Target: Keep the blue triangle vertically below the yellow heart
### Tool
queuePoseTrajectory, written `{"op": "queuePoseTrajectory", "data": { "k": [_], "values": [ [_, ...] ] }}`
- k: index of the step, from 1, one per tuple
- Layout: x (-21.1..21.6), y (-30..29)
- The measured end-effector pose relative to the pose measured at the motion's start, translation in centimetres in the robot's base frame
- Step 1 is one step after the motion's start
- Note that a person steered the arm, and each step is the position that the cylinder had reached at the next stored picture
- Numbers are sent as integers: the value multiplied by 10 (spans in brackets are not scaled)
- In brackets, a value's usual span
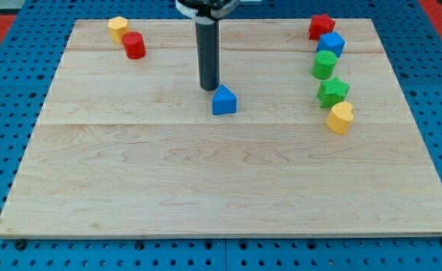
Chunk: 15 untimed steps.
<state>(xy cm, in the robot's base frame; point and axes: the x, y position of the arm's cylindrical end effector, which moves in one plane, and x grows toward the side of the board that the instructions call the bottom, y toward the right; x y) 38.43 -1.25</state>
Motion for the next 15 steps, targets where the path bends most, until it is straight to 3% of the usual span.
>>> {"op": "queuePoseTrajectory", "data": {
  "k": [1,2,3,4,5,7,8,10,13,15],
  "values": [
    [55,51],
    [69,78],
    [75,-9],
    [112,7],
    [108,75],
    [102,60],
    [101,94],
    [98,90],
    [63,112],
    [88,144]
  ]
}}
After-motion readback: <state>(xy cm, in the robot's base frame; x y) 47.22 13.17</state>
